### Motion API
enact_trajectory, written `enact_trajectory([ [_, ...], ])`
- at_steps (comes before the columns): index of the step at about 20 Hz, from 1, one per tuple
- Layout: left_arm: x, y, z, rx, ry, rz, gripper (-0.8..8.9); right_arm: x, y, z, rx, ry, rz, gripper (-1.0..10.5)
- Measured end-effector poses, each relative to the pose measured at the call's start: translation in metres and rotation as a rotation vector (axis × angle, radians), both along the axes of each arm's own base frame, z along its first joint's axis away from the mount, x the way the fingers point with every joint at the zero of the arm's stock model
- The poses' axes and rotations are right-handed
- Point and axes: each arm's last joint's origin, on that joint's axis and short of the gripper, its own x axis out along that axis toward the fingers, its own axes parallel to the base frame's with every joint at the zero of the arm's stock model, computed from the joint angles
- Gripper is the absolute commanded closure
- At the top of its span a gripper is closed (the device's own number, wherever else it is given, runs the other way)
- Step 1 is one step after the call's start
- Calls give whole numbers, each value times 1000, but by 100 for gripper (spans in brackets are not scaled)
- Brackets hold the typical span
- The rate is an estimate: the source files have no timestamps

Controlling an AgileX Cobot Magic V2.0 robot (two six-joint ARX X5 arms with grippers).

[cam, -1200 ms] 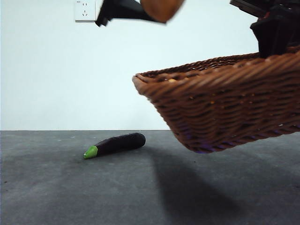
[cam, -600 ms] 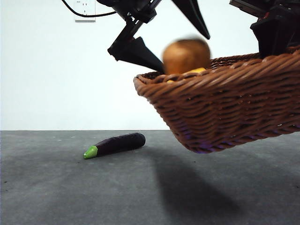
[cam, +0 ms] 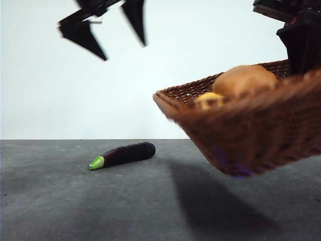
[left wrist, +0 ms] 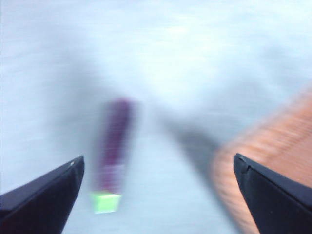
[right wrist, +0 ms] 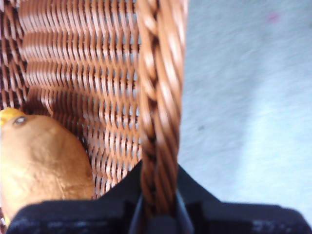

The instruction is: Help me put the vegetables on the table into the basket

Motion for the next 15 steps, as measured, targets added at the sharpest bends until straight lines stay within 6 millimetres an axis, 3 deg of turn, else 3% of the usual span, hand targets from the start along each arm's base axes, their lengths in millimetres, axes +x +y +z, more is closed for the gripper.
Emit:
enact_trajectory([
  [3, 29, 25, -22, 45, 48, 57, 188, 0, 1, 0, 14, 0, 3, 957],
  [6, 61, 17, -76, 86, 166, 1, 188, 4, 0, 1, 32, -35, -14, 957],
  [9, 84, 8, -122, 166, 238, -65, 188, 10, -14, 2, 48, -31, -75, 957],
  [12, 110, -2, -148, 222, 301, -113, 188, 12, -30, 1, 65, -3, -126, 957],
  [15, 121, -15, -159, 266, 301, -157, 216, 13, -35, 1, 61, -4, -128, 957],
])
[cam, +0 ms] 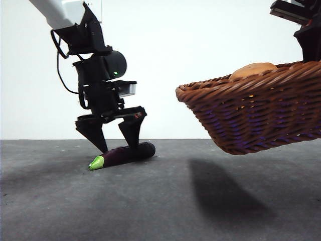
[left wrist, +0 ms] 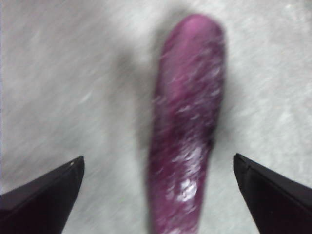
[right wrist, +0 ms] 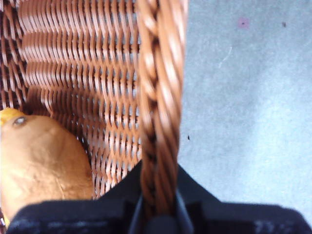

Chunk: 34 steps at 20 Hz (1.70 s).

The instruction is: Help me put the vegetables on the table into the basket

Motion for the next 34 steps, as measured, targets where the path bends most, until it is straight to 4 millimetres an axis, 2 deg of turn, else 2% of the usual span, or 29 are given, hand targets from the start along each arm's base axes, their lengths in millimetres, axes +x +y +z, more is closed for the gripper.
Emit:
enact_trajectory([
  [3, -1, -12, -13, 52, 4, -40, 512, 0, 0, 0, -2, -3, 5, 957],
  [5, 0, -14, -14, 53, -9, -51, 821, 0, 0, 0, -2, -3, 5, 957],
  [11, 0, -11, -14, 42, 9, -52, 822, 0, 0, 0, -4, -6, 16, 957],
  [13, -7, -11, -6, -22, 65, -57, 822, 0, 0, 0, -4, -7, 16, 957],
  [15, -20, -10, 32, -205, 102, -33, 822, 0, 0, 0, -4, -6, 16, 957],
  [17, -44, -7, 91, -378, 78, -44, 822, 0, 0, 0, -4, -6, 15, 957],
  [19, -71, -4, 134, -409, 24, -55, 822, 0, 0, 0, -4, -6, 15, 957],
  [21, -99, 0, 165, -449, 14, -91, 822, 0, 0, 0, -3, -7, 15, 957],
  [23, -124, 0, 186, -509, 38, -157, 822, 0, 1, 0, 27, -7, 24, 957],
  [26, -144, -19, 184, -490, 112, -226, 822, 3, 3, 2, 98, -25, 45, 957],
  [30, -155, -44, 184, -537, 134, -283, 821, 4, 4, 3, 122, -35, 52, 957],
  [34, -166, -66, 186, -563, 148, -267, 810, 3, 5, 3, 163, -27, 66, 957],
])
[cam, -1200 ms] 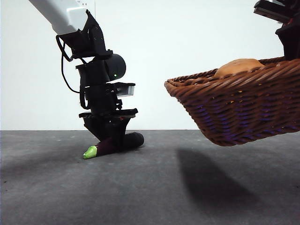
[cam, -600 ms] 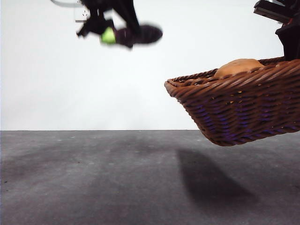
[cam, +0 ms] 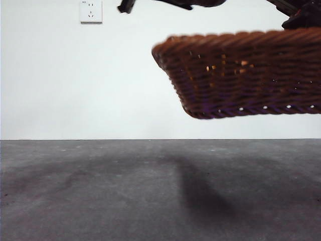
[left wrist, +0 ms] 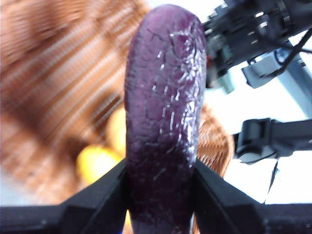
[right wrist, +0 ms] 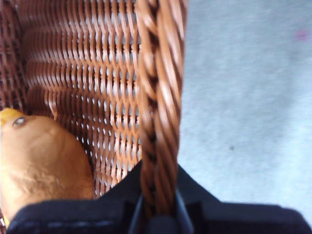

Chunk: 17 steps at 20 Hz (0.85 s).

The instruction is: Help me put the vegetables on the table into the basket

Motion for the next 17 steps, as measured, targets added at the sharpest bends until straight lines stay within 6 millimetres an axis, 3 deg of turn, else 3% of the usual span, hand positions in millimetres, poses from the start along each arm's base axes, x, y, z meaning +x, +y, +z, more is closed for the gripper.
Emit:
enact_trajectory([
  [1, -1, -7, -1, 9, -10, 25, 799, 0, 0, 0, 2, 1, 1, 957],
  [2, 0, -13, -5, 15, -2, 42, 706, 0, 0, 0, 3, 0, 2, 957],
  [4, 3, -23, -13, 22, 26, 66, 426, 0, 0, 0, 3, 1, 2, 957],
  [6, 4, -31, -19, 33, 45, 70, 295, 0, 0, 0, 2, 0, 4, 957],
  [13, 10, -37, -21, -15, 37, 74, 278, 0, 0, 0, 0, -3, 8, 957],
  [17, -2, -1, 11, -24, -43, 94, 303, 1, -2, -1, -57, -13, -13, 957],
])
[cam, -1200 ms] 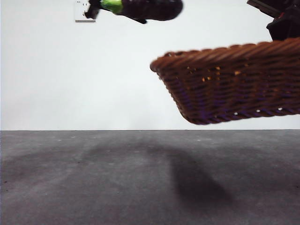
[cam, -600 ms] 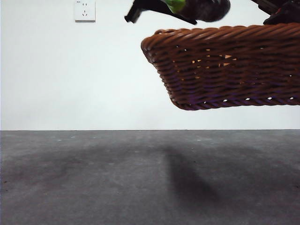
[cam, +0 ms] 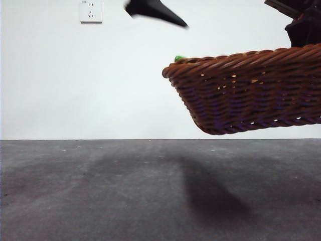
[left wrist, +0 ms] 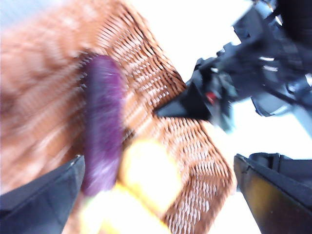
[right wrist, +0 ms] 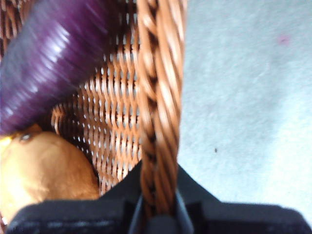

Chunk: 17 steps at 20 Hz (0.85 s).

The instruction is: Help me put the vegetables on the table into the basket

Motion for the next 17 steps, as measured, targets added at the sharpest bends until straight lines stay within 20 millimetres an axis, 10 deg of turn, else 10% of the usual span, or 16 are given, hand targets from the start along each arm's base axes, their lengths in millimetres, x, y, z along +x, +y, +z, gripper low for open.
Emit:
enact_trajectory([
  [4, -53, 47, 48, 22, -145, -41, 828, 18, 4, -15, 13, 16, 9, 957],
  [9, -113, 104, 77, 165, -279, 27, 822, 66, -6, -38, 12, 59, -13, 957],
  [17, -155, 140, 81, 121, -358, 41, 822, 139, -53, -76, -23, 104, -5, 957],
])
